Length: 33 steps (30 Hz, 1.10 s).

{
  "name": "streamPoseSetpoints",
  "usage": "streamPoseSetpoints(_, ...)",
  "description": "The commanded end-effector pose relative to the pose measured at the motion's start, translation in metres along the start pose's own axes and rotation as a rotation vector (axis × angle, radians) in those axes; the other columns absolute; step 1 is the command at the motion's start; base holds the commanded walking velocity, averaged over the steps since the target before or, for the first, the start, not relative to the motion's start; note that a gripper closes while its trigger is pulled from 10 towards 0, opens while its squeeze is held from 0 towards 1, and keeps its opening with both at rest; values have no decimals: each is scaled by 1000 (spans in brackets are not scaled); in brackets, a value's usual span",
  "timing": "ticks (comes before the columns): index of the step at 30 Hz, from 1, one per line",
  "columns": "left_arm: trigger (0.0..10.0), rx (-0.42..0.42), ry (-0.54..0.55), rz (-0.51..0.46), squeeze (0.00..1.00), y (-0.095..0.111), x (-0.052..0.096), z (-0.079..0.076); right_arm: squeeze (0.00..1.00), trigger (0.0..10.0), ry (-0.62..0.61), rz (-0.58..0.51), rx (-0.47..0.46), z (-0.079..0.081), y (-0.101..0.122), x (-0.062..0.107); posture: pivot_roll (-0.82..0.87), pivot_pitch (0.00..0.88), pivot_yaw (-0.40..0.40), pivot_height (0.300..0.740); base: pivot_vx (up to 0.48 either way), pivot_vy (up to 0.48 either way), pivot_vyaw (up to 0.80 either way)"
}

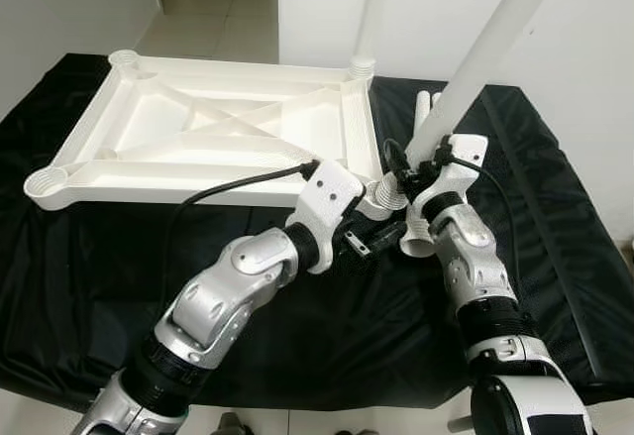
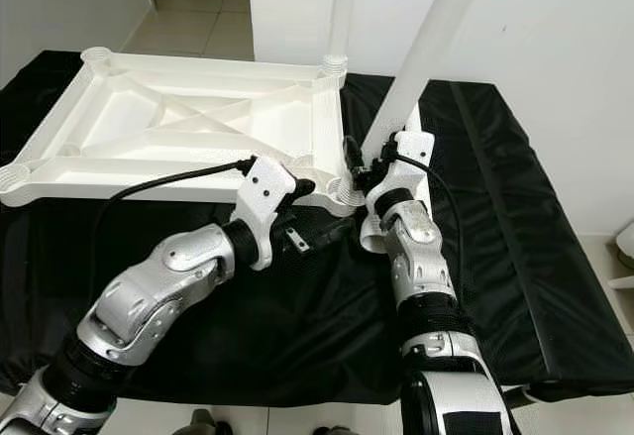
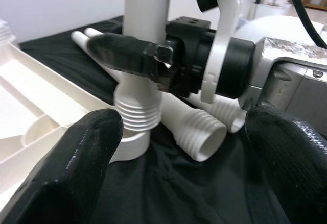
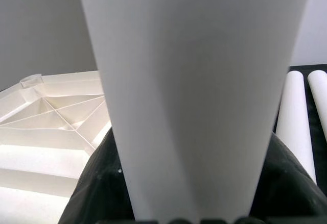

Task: Building children table

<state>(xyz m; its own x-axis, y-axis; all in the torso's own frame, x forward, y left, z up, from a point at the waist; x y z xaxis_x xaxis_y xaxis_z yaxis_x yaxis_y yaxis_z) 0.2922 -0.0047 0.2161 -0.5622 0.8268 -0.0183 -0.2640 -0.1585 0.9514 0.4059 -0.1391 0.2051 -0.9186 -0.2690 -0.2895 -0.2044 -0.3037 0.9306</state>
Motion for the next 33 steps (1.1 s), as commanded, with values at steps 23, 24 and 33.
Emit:
streamPoseSetpoints(23,10000,25,212,118,0,-6,-26,41,0,10000,-24,-184,-4,-10,41,10,13,132,-27,740,0,0,0)
streamPoseSetpoints(24,10000,18,221,121,0,-6,-29,44,0,10000,-41,-194,-2,-14,43,13,13,132,-27,740,0,0,0)
streamPoseSetpoints(33,10000,-70,197,186,0,-24,-38,60,0,10000,-120,-215,25,-33,54,43,-36,143,16,740,0,0,0)
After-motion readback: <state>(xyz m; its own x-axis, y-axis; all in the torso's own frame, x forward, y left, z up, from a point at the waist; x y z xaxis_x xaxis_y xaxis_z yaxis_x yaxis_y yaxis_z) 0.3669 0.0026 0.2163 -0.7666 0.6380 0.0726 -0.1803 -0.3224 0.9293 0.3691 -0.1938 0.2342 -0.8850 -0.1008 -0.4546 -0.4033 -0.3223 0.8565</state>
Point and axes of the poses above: a point about 5 cm out from each wrist's last joint towards the gripper, its own x axis pointing back from the gripper into the wrist, its own y axis along the axis of the wrist's last joint, z = x × y, the point moved 4 cm from there along -x, pointing out of the wrist towards the gripper, and after that the axes turned 10 degrees about -x, right-handed, at the moved point
